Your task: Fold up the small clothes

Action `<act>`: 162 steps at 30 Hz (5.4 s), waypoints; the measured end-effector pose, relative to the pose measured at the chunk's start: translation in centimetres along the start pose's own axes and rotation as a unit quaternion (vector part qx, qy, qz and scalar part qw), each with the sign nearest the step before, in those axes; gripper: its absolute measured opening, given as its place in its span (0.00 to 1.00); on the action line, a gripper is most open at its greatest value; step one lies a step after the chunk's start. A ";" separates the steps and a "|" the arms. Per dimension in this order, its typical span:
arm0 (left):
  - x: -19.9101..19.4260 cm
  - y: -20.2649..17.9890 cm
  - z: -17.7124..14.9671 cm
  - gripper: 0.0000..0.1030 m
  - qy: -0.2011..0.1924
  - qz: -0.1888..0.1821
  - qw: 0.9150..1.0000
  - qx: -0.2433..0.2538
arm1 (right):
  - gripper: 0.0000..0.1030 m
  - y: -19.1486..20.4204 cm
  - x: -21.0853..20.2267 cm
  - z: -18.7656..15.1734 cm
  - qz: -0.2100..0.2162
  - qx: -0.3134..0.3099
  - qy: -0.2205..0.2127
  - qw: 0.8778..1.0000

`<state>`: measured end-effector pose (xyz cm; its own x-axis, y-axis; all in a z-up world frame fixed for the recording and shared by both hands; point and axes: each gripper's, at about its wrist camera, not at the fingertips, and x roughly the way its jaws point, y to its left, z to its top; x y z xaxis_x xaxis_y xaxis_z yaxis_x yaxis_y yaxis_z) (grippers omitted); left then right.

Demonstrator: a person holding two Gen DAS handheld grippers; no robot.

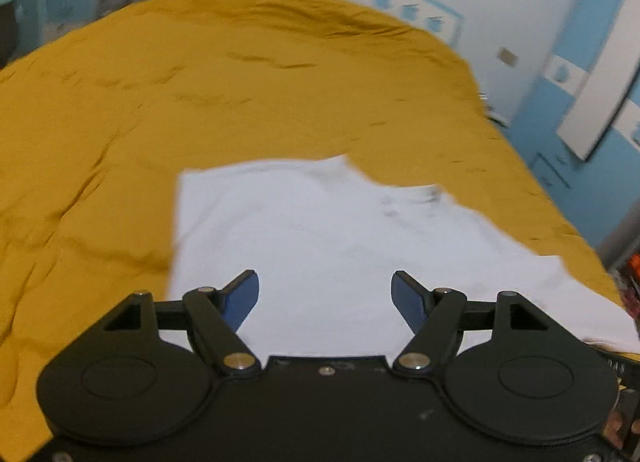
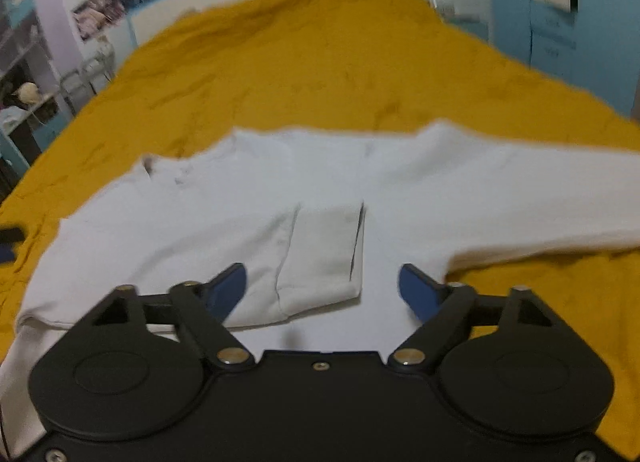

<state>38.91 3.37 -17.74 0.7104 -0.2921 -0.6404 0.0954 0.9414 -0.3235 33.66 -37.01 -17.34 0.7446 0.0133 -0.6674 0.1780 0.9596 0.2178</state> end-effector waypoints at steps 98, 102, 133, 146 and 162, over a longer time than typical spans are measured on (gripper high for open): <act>4.5 -7.0 -2.2 0.89 0.067 0.024 0.996 0.054 | 0.18 -36.8 -5.2 2.0 -0.215 0.324 -0.125 0.913; 4.1 -6.8 -1.9 0.89 0.062 0.019 0.996 0.055 | 0.10 -36.3 -6.3 2.5 -0.217 0.311 -0.136 0.915; -4.9 4.7 -1.2 0.89 0.008 0.003 1.000 -0.010 | 0.11 19.2 -1.5 3.5 0.220 -0.030 -0.063 0.973; -3.0 3.3 0.6 0.89 -0.009 -0.011 1.000 -0.027 | 0.35 12.6 -1.8 0.5 0.166 -0.053 -0.023 0.984; 3.3 1.2 -0.4 0.87 0.072 0.004 0.996 -0.043 | 0.41 -0.3 -3.0 -2.5 -0.065 -0.167 -0.018 0.984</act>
<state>41.11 3.45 -20.51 0.6027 -0.3125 -0.7342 0.0261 0.9274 -0.3733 29.76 -36.63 -17.20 0.7524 -0.1188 -0.6479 0.0562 0.9916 -0.1166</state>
